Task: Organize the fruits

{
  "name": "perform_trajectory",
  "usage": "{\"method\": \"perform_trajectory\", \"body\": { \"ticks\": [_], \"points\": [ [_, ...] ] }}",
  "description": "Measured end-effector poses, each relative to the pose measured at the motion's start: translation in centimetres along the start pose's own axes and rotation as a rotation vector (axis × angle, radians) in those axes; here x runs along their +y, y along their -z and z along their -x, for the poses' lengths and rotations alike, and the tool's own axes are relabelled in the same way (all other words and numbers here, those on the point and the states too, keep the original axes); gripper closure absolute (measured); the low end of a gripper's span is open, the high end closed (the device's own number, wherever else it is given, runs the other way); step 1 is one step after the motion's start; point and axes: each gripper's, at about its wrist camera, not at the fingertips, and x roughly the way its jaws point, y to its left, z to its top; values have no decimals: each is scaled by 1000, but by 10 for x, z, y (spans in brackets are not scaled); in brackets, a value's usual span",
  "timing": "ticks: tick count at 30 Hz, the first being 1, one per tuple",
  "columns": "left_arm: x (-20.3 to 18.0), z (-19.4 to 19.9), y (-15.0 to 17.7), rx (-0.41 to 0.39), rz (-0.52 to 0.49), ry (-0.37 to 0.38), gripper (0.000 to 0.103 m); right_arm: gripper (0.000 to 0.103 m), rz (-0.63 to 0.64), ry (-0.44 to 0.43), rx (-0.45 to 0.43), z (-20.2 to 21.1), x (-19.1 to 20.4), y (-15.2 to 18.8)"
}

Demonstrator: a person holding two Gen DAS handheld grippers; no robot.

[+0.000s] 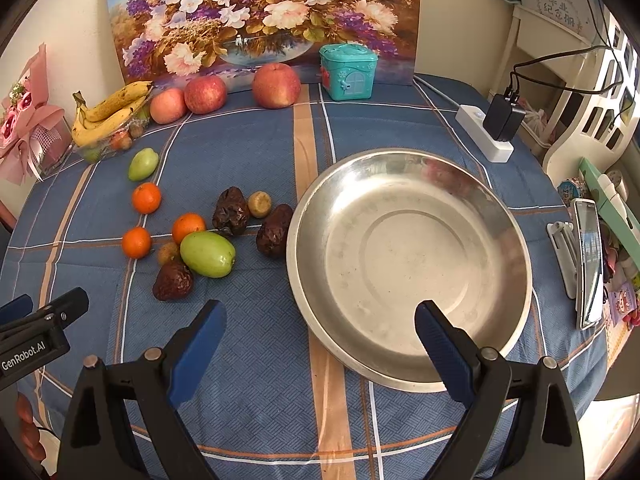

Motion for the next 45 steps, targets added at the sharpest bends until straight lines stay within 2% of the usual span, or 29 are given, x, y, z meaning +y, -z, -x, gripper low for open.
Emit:
{"method": "perform_trajectory", "body": {
  "ticks": [45],
  "points": [
    [-1, -1, -1, 4, 2, 23, 0, 8, -5, -3, 13, -2, -1, 1]
  ]
}}
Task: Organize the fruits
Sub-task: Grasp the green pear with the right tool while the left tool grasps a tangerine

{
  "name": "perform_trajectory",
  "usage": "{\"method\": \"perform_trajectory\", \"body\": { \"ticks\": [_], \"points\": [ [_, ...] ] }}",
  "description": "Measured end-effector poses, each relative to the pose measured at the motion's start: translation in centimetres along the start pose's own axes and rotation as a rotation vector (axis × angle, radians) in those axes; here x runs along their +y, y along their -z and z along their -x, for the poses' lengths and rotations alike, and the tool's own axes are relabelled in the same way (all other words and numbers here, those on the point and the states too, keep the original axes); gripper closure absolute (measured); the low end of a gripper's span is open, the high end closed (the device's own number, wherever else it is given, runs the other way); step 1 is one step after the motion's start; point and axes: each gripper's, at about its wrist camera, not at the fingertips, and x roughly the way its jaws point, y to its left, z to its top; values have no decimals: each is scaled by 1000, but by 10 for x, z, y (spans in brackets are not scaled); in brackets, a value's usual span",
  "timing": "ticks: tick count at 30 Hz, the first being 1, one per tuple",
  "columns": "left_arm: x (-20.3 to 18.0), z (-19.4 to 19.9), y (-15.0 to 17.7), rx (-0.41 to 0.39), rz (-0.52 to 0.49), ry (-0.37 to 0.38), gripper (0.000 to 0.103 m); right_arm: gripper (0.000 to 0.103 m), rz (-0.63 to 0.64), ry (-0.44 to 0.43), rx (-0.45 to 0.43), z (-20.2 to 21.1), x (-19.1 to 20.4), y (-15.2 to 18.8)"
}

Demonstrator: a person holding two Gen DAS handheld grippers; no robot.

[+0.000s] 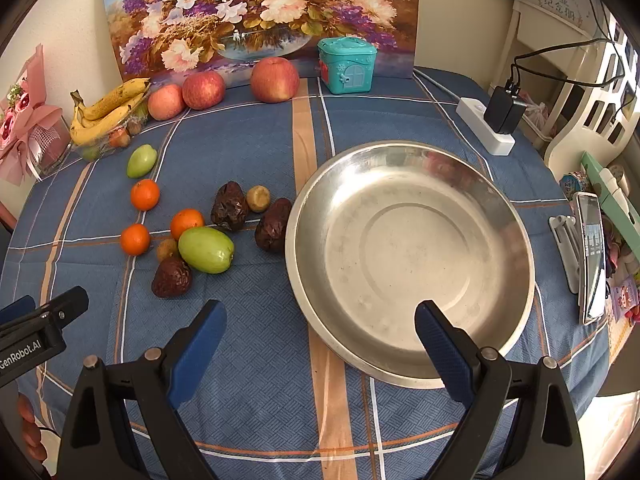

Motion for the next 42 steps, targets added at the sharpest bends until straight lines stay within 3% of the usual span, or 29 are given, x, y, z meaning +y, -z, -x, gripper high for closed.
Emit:
{"method": "perform_trajectory", "body": {
  "ticks": [6, 17, 22, 28, 33, 38, 40, 42],
  "points": [
    [5, 4, -7, -63, 27, 28, 0, 8, 5, -8, 5, -2, 2, 0],
    [16, 1, -37, -159, 142, 130, 0, 8, -5, -149, 2, -13, 24, -27],
    [8, -15, -51, -93, 122, 180, 0, 8, -12, -205, 20, -23, 37, -42],
    [11, -39, -65, -26, 216, 201, 0, 8, -32, -248, 63, -45, 54, -56],
    [4, -53, -75, 11, 228, 192, 2, 21, -30, -269, 90, -56, 62, -64],
    [-3, -71, -80, 72, 213, 194, 15, 34, -34, -264, 132, -70, 67, -65],
    [-7, -77, -80, 89, 201, 186, 17, 34, -31, -254, 150, -75, 68, -63],
    [-7, -83, -77, 118, 205, 197, 27, 34, -35, -256, 162, -78, 68, -61]
  ]
}}
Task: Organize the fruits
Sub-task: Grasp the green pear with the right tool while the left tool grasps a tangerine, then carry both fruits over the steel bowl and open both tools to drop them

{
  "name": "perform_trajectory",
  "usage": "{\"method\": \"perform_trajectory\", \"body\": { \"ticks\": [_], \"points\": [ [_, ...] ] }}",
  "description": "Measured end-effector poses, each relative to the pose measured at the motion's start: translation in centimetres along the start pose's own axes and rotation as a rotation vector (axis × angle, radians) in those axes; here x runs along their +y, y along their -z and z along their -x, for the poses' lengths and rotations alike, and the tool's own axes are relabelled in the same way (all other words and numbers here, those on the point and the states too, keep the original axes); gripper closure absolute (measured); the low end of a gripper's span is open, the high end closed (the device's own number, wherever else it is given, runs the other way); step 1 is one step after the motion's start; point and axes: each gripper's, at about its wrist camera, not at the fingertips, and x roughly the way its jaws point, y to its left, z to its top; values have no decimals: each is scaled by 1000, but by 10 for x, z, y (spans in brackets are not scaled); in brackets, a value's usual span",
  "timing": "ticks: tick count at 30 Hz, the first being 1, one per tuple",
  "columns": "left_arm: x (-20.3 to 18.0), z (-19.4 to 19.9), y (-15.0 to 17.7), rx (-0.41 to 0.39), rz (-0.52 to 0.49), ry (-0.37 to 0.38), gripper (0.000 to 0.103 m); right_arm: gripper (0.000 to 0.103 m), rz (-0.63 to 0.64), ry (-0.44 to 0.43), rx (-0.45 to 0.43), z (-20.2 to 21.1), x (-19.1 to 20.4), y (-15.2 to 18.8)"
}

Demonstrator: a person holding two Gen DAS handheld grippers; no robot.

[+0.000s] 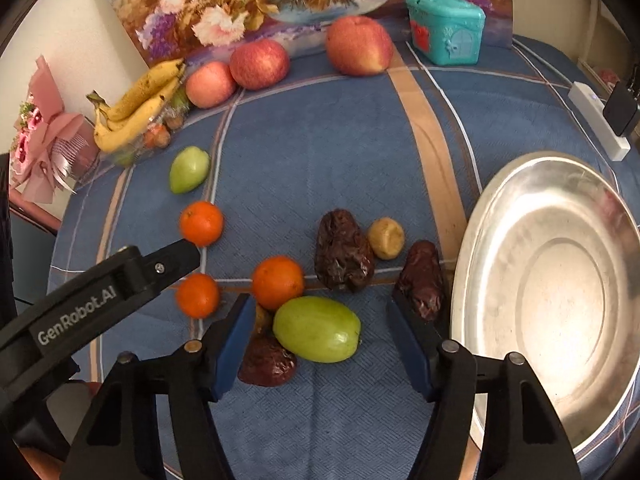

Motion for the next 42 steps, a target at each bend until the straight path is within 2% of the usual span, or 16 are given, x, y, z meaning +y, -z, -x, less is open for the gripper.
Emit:
{"method": "perform_trajectory", "body": {
  "ticks": [5, 6, 9, 14, 23, 32, 37, 42],
  "points": [
    [3, -8, 3, 42, 18, 14, 36, 35, -7, -4, 25, -8, -1, 4],
    [5, -10, 3, 48, 30, 28, 43, 35, -11, -6, 30, -10, -2, 5],
    [6, -14, 5, 63, 38, 35, 50, 35, -30, -17, 45, -16, -4, 7],
    [10, -18, 7, 77, 58, 46, 64, 48, -64, -60, 52, -20, -8, 8],
    [12, -13, 6, 58, 81, 46, 65, 50, -76, -85, 49, -15, -10, 3],
    [19, 22, 6, -27, 91, 61, 65, 50, -62, -119, -15, 9, -8, 1],
    [6, 36, 1, -78, 59, 84, 65, 50, -56, -87, -70, 27, -12, -2],
    [-11, 49, 2, -102, 9, 98, 65, 50, -72, -17, -105, 40, -28, -4]
  ]
}}
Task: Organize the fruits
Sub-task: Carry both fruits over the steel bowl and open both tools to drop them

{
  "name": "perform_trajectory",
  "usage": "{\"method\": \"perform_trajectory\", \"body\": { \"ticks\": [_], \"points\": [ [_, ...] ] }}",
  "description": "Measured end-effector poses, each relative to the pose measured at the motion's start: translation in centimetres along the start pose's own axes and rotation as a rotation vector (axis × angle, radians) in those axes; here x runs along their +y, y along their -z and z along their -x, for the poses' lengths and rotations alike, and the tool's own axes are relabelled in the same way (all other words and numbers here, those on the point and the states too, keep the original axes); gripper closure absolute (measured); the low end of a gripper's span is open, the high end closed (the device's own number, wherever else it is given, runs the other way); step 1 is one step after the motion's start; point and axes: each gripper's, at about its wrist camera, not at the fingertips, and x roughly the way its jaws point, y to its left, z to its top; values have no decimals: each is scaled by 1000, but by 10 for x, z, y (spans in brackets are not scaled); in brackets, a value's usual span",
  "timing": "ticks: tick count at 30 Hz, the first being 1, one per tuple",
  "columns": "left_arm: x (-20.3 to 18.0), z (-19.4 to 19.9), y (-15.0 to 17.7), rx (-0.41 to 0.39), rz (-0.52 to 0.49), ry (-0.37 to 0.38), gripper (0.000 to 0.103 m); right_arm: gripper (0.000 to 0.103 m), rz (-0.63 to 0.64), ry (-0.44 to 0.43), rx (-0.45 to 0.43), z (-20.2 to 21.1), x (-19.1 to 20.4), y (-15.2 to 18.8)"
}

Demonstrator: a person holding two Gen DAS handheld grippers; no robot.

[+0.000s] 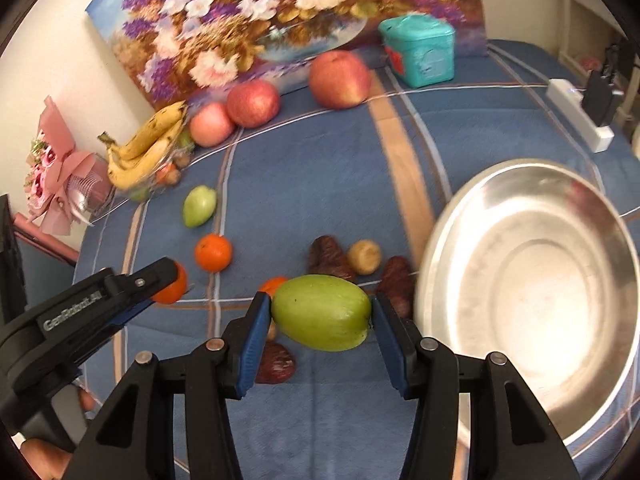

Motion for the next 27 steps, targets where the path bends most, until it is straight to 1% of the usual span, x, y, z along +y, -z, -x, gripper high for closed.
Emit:
{"method": "perform_trajectory", "body": {
  "ticks": [2, 5, 13, 19, 22, 27],
  "points": [
    [-8, -1, 0, 1, -14, 12, 65, 50, -7, 40, -11, 3, -9, -2],
    [-26, -1, 6, 4, -65, 17, 65, 50, -28, 90, -25, 10, -26, -5],
    [-83, -9, 30, 49, -212, 79, 65, 50, -162, 162, -49, 29, -86, -8],
    [-133, -19, 57, 89, -336, 138, 65, 50, -244, 219, -80, 45, -129, -3],
    [-154, -25, 70, 106, -393, 162, 65, 50, -260, 241, -90, 50, -138, -1],
    [-173, -38, 86, 141, -451, 170, 64, 49, -284, 239, -75, 46, -149, 0]
  ]
}}
